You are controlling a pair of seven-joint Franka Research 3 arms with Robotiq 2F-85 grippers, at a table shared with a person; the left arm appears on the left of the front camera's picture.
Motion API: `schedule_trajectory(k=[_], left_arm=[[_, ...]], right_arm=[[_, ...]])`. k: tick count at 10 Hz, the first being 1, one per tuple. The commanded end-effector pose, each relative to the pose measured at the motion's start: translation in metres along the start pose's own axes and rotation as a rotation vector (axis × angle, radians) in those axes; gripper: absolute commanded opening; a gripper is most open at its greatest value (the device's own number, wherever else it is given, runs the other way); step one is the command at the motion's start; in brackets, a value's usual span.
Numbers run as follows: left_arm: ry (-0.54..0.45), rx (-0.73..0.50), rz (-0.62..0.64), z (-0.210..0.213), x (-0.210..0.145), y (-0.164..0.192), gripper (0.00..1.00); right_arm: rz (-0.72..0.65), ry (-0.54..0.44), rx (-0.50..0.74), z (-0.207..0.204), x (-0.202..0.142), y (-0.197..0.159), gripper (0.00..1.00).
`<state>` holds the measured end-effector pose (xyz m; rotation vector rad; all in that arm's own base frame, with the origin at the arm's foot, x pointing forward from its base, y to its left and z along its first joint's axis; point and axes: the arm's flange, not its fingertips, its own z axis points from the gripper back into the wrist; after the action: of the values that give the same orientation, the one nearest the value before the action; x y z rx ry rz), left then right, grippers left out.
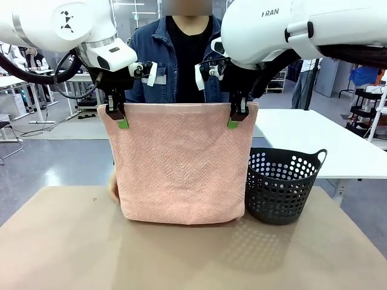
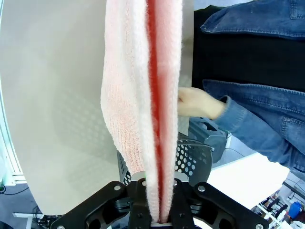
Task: Fold the towel.
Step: Release the end of the 100 cm Hotel Towel you were holding.
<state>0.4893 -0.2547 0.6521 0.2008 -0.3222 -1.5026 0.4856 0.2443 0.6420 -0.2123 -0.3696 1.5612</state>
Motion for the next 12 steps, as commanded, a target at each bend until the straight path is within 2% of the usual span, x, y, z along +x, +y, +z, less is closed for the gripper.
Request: schedule_trajectory(k=[1, 12], left_arm=[[0.0, 0.001, 0.001, 0.0005, -0.0008, 0.0004, 0.0], [0.0, 0.001, 0.001, 0.0005, -0.0008, 0.0004, 0.0]], right_arm=[[-0.002, 0.0, -0.001, 0.0001, -0.001, -0.0005, 0.0], [-0.002, 0.0, -0.001, 0.0001, -0.001, -0.0005, 0.0]])
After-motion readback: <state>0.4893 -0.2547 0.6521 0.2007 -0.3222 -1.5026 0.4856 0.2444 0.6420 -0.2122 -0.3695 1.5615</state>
